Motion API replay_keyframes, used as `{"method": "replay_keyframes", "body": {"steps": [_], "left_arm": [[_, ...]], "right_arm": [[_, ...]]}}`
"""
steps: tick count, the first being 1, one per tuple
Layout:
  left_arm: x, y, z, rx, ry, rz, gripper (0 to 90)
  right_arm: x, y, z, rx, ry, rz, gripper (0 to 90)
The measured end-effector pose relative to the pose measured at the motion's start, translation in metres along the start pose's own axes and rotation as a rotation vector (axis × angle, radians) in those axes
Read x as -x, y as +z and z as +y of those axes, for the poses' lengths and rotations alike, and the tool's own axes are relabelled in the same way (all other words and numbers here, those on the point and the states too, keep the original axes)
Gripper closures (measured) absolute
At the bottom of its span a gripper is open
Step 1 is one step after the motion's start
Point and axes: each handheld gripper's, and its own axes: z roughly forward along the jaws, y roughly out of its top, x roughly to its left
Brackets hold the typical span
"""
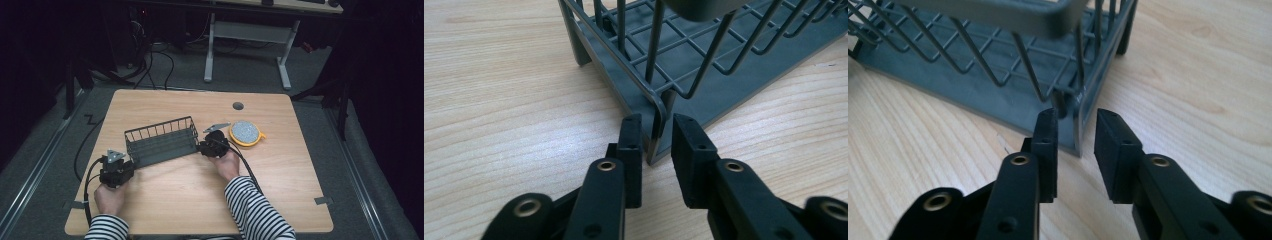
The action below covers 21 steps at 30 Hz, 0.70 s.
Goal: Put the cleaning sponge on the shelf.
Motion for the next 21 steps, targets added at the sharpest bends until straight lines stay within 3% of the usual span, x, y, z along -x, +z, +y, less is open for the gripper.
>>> {"method": "replay_keyframes", "body": {"steps": [1, 9, 17, 21], "left_arm": [[0.0000, -0.0004, 0.0001, 0.002, 0.001, -0.002, 78.7], [-0.0001, -0.0009, 0.0002, 0.006, 0.008, 0.003, 85.7], [0.0020, -0.0013, -0.0005, 0.006, 0.037, -0.002, 86.3], [0.0040, -0.0020, -0.0016, 0.012, 0.045, -0.024, 86.4]], "right_arm": [[-0.0025, 0.0015, 0.0017, 0.004, -0.026, -0.016, 75.6], [-0.0031, 0.0011, 0.0023, 0.000, -0.046, -0.030, 86.0], [-0.0027, -0.0003, 0.0014, -0.001, -0.059, -0.034, 86.4], [-0.0018, -0.0057, -0.0020, -0.009, -0.068, -0.031, 86.4]]}}
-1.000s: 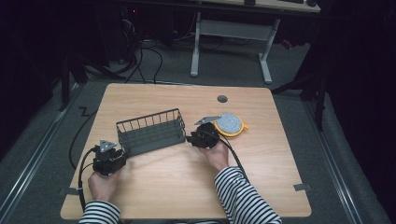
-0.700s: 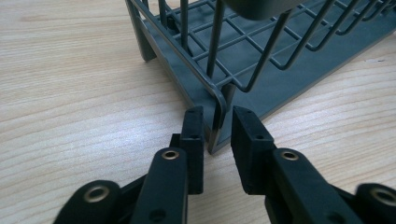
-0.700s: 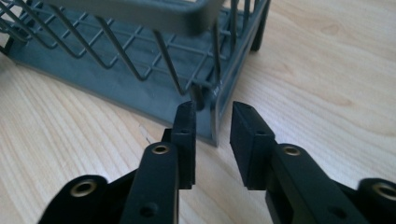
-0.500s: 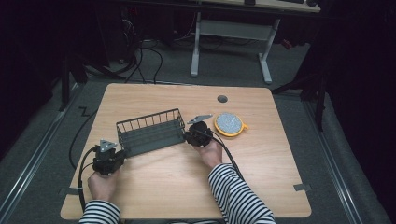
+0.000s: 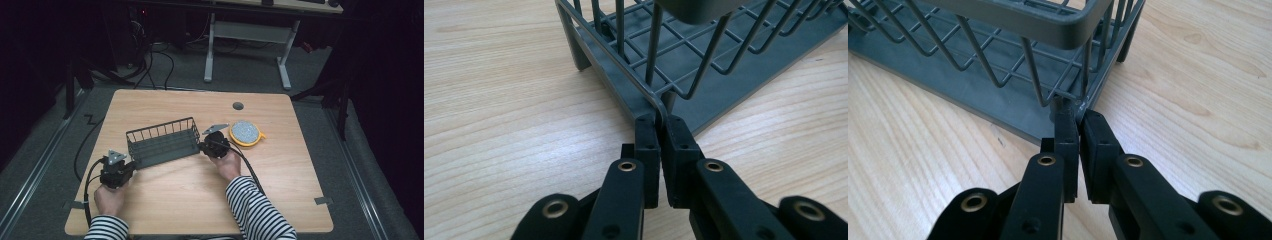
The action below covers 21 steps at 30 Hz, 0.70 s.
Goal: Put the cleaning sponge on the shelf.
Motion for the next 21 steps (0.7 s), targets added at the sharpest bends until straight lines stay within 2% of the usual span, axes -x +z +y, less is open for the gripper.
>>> {"method": "replay_keyframes", "body": {"steps": [13, 18, 21], "left_arm": [[0.014, -0.003, -0.002, 0.008, 0.025, -0.058, 86.5], [0.025, -0.002, -0.001, 0.003, 0.042, -0.084, 86.6], [0.029, -0.001, -0.001, 0.000, 0.055, -0.087, 86.6]], "right_arm": [[0.004, -0.020, -0.016, -0.002, -0.005, 0.005, 86.4], [0.009, -0.032, -0.027, 0.000, 0.025, 0.010, 86.5], [0.010, -0.036, -0.030, -0.009, 0.025, 0.006, 86.4]]}}
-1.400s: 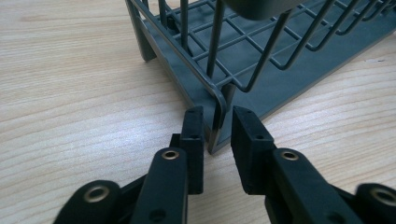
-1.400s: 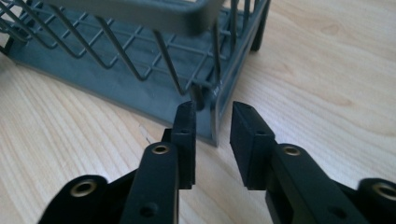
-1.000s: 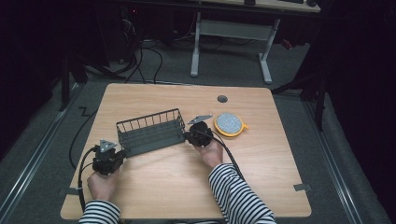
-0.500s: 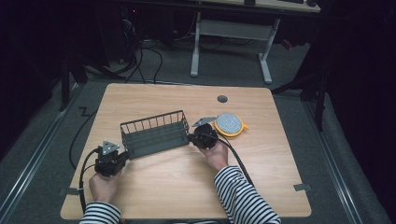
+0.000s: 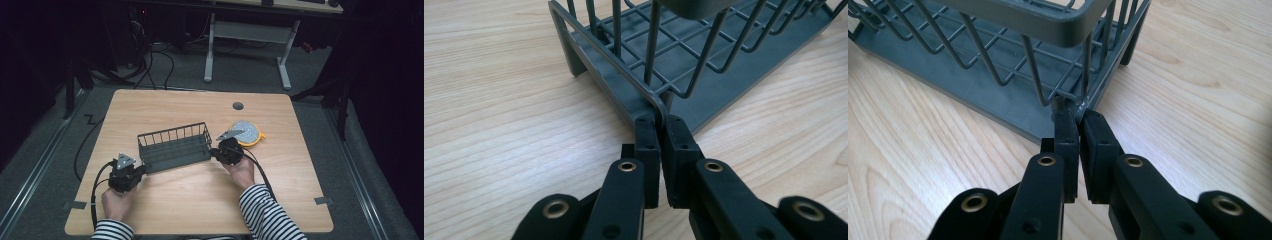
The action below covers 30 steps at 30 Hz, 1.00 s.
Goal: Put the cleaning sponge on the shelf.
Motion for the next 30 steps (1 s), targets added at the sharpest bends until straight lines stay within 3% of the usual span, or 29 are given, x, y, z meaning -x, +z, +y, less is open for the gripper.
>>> {"method": "replay_keyframes", "body": {"steps": [15, 30], "left_arm": [[0.028, 0.001, -0.004, -0.006, 0.056, -0.060, 86.6], [0.048, 0.001, -0.006, -0.008, 0.090, -0.105, 86.5]], "right_arm": [[0.000, -0.032, -0.029, -0.051, 0.004, -0.013, 86.4], [-0.002, -0.058, -0.060, -0.026, 0.014, -0.022, 86.3]]}}
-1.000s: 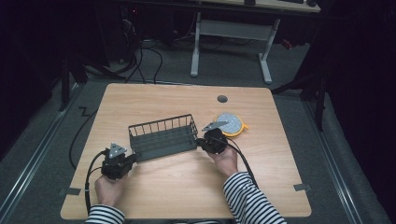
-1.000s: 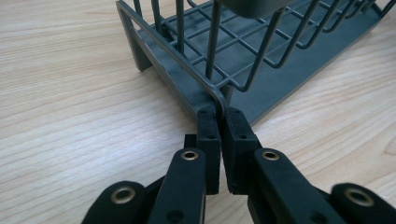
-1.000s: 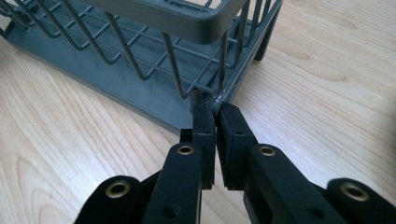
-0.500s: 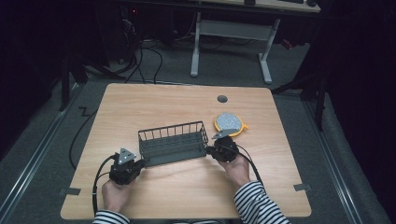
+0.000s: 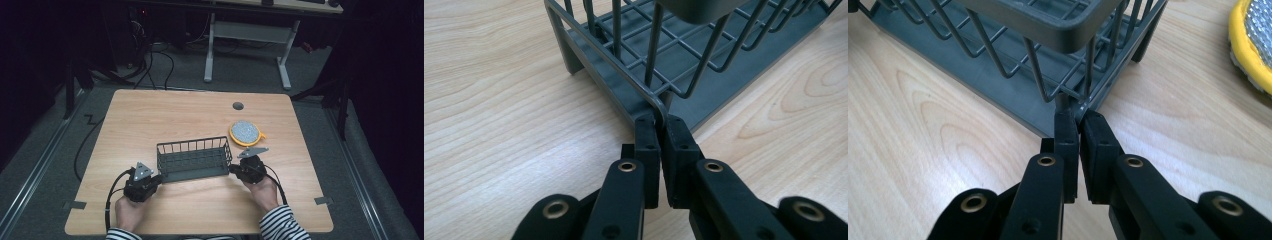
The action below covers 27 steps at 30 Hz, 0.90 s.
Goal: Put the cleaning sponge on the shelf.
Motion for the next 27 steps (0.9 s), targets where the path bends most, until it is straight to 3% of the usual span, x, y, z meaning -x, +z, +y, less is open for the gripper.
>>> {"method": "replay_keyframes", "body": {"steps": [6, 10, 12, 13, 14, 15, 17, 22, 23, 26, 27], "left_arm": [[0.006, 0.001, 0.000, 0.000, 0.007, -0.020, 86.1], [0.005, 0.002, -0.001, 0.007, -0.010, -0.039, 85.2], [0.003, 0.002, -0.003, 0.004, -0.020, -0.051, 82.4], [0.002, 0.002, -0.005, -0.004, -0.020, -0.050, 80.0], [0.002, 0.003, -0.007, -0.010, -0.021, -0.051, 80.0], [0.000, 0.002, -0.010, -0.022, -0.023, -0.050, 72.3], [-0.003, 0.001, -0.014, -0.023, -0.038, -0.047, 63.0], [-0.009, -0.003, -0.022, -0.020, -0.068, -0.037, 46.4], [-0.013, -0.005, -0.026, -0.027, -0.078, -0.026, 41.1], [-0.017, -0.006, -0.029, -0.029, -0.085, -0.012, 37.2], [-0.023, -0.008, -0.030, -0.030, -0.096, 0.003, 36.1]], "right_arm": [[-0.001, -0.010, -0.013, 0.017, 0.010, -0.011, 86.2], [-0.002, -0.011, -0.016, 0.027, 0.022, -0.011, 85.8], [-0.002, -0.011, -0.016, 0.024, 0.028, -0.011, 81.0], [-0.002, -0.010, -0.017, 0.014, 0.040, -0.003, 72.2], [-0.002, -0.010, -0.017, 0.014, 0.040, -0.003, 72.2], [-0.002, -0.012, -0.019, 0.012, 0.041, -0.014, 64.5], [-0.001, -0.014, -0.022, 0.014, 0.054, -0.022, 58.9], [0.006, -0.023, -0.031, 0.030, 0.085, -0.039, 51.4], [0.012, -0.028, -0.037, 0.047, 0.116, -0.055, 49.9], [0.020, -0.033, -0.044, 0.062, 0.147, -0.067, 49.4], [0.028, -0.038, -0.050, 0.079, 0.180, -0.082, 49.0]]}}
